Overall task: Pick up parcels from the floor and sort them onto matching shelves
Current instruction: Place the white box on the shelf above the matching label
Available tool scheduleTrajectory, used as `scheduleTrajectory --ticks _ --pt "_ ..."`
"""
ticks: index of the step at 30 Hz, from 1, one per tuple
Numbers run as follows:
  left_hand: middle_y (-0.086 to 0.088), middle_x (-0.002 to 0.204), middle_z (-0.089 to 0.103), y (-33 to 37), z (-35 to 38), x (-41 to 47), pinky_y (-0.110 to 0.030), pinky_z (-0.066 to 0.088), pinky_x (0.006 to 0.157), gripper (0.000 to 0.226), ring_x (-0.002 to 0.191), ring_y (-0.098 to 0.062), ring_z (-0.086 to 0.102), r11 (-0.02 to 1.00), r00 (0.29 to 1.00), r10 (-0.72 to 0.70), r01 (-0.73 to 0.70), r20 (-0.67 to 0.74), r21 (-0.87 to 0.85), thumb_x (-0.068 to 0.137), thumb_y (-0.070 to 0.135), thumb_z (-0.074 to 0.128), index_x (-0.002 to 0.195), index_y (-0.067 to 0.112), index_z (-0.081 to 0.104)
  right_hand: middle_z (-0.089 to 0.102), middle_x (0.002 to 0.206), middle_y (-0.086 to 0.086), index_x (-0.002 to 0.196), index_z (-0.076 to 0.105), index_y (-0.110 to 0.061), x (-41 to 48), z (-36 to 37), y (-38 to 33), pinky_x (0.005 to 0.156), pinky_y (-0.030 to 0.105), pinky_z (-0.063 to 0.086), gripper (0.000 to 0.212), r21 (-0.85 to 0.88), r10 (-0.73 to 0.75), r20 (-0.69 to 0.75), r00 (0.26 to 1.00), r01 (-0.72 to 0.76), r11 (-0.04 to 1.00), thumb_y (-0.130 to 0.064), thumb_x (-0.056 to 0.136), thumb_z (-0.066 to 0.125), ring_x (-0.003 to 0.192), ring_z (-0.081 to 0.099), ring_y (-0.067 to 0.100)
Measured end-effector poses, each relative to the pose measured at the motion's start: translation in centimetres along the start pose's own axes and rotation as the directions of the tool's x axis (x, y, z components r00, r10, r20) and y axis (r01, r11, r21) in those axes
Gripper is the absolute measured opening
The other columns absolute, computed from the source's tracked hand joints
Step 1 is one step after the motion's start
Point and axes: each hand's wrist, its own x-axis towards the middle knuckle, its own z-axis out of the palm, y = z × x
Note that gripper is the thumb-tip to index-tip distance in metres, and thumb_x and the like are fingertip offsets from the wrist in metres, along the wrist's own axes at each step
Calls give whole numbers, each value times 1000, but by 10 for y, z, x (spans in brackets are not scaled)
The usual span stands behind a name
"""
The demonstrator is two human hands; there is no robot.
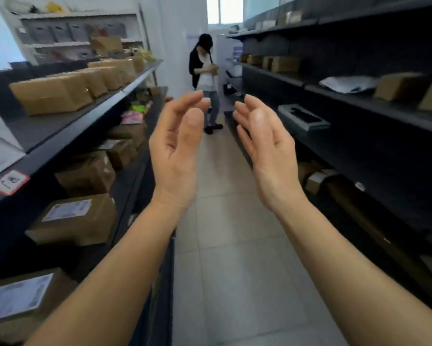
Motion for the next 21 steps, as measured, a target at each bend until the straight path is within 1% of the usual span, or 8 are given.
scheduleTrajectory --ticks 5,7,9,12,14,16,18,21 --pt "-15 108 63 20 76 -54 -34 47 101 58 109 -26 60 991 985 -62 79 164 -104 88 52 51 121 4 52 61 133 -2 134 52 -19 -58 -78 -40 108 26 44 56 -145 -8 -167 986 -16 989 -48 86 54 127 56 8" --pt "-18 109 62 31 106 -81 -34 47 101 56 109 -27 61 983 972 -90 122 219 -136 89 51 51 121 5 52 60 134 0 136 51 -15 -90 -109 -55 108 24 44 50 -183 -2 -227 974 -41 982 -38 92 51 127 56 8" --pt "-25 112 61 45 137 -113 -34 47 101 56 110 -30 61 967 955 -121 175 271 -183 88 52 50 119 6 52 60 131 -1 135 52 -15 -125 -141 -73 105 22 46 46 -221 2 -284 959 -68 973 -35 93 49 125 57 8" --pt "-26 114 60 74 184 -162 -29 47 98 54 110 -29 61 934 927 -164 256 336 -249 87 52 51 117 6 53 61 127 -5 132 53 -17 -180 -191 -104 100 21 47 44 -267 5 -367 930 -111 957 -36 93 49 123 58 7" --pt "-22 111 61 96 213 -193 -27 48 96 53 109 -26 61 915 912 -178 292 369 -280 87 50 51 117 6 53 61 126 -4 132 54 -15 -213 -220 -127 99 21 48 45 -303 -1 -417 909 -138 943 -36 93 49 119 60 5" --pt "-16 106 62 118 240 -220 -29 48 97 54 108 -24 61 899 892 -184 323 412 -297 88 49 51 117 4 53 61 127 -3 134 53 -13 -243 -245 -152 99 23 48 48 -341 -18 -473 881 -164 925 -37 93 49 118 60 6" --pt "-10 104 63 137 264 -242 -32 49 98 48 107 -23 61 887 870 -185 348 457 -304 92 41 54 118 0 54 61 128 -3 135 53 -12 -271 -266 -176 101 24 47 50 -372 -39 -520 853 -185 909 -38 92 49 122 59 7" --pt "-12 104 63 164 295 -270 -31 49 98 43 107 -24 61 863 832 -165 382 529 -332 92 28 45 118 -6 54 61 130 -1 134 53 -12 -310 -289 -210 106 28 46 53 -408 -85 -586 806 -203 890 -42 90 52 125 57 10"
